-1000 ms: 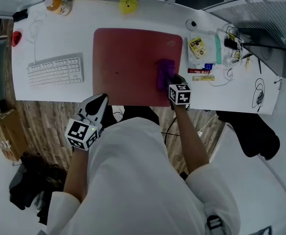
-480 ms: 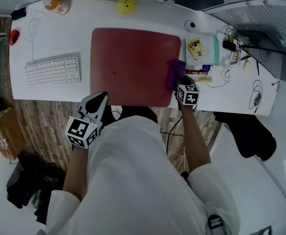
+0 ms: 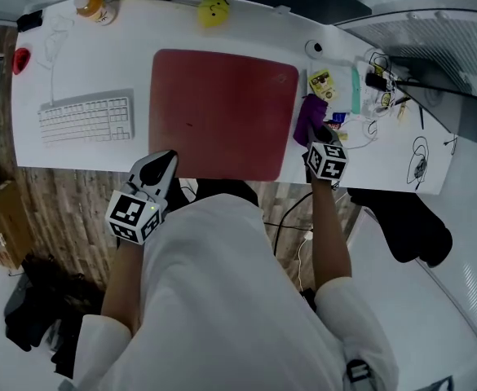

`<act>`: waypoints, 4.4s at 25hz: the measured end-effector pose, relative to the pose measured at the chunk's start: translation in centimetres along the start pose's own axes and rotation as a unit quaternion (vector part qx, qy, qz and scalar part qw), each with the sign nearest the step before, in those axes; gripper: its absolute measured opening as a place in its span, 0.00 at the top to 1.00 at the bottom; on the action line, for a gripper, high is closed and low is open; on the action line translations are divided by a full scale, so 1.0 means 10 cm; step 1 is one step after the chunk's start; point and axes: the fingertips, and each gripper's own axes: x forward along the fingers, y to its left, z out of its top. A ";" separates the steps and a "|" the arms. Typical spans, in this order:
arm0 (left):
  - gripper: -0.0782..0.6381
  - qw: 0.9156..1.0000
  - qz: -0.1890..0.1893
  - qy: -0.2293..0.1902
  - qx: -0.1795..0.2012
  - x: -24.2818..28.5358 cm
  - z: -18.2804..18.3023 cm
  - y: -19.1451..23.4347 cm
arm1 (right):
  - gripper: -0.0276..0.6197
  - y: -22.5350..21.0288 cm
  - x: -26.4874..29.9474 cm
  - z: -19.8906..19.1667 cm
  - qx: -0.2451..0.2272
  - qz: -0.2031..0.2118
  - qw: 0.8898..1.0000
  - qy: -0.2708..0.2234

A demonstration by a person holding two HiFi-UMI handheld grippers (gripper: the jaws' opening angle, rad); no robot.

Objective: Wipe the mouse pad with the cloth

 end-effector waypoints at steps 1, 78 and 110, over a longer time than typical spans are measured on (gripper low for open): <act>0.86 1.000 0.001 0.000 -0.002 -0.01 -0.01 0.02 | 0.84 -0.05 0.01 0.04 0.003 -0.007 1.000 -0.002; 0.86 0.986 0.119 -0.054 -0.108 -1.15 -0.54 1.07 | 0.84 4.42 1.34 0.92 -0.079 0.244 0.966 0.024; 0.86 0.995 0.078 -0.019 -0.057 -0.40 -0.38 0.13 | 0.84 2.01 1.55 1.00 -0.042 0.107 0.993 0.012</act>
